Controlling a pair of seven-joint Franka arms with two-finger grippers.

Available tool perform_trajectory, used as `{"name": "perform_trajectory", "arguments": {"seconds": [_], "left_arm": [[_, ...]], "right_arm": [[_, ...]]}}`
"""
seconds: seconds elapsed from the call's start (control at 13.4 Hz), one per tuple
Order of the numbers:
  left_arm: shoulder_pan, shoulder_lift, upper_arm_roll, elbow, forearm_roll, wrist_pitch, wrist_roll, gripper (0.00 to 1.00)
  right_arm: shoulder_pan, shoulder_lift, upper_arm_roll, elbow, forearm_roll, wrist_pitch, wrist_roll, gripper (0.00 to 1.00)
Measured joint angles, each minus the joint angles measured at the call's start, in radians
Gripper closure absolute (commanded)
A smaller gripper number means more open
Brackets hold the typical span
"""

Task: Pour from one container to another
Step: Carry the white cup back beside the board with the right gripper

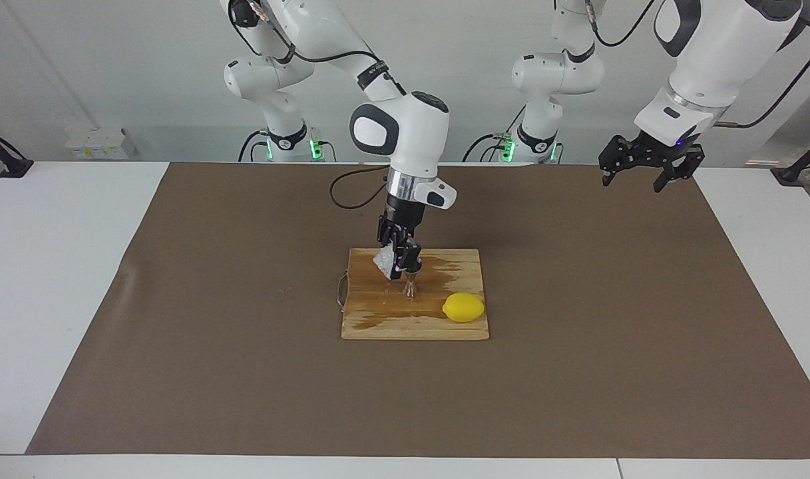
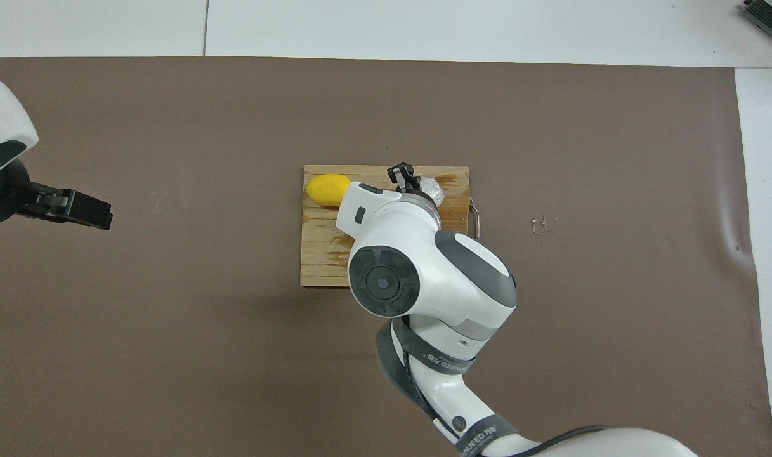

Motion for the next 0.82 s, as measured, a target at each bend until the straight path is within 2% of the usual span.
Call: {"name": "perform_trajectory", "arguments": {"seconds": [0.22, 0.45, 0.82], "left_arm": [[0.000, 0.000, 0.000, 0.000, 0.000, 0.000, 0.000, 0.00], [0.000, 0.000, 0.000, 0.000, 0.000, 0.000, 0.000, 0.00], [0.000, 0.000, 0.000, 0.000, 0.000, 0.000, 0.000, 0.00]], "right_arm": [[-0.068, -0.017, -0.002, 0.007, 0.253, 0.038, -0.077, 1.00], [-0.184, -0.029, -0.005, 0.007, 0.572, 0.042, -0.290, 1.00], [-0.397, -0.033, -0.008, -0.076, 0.965, 0.040, -0.612, 1.00]]}}
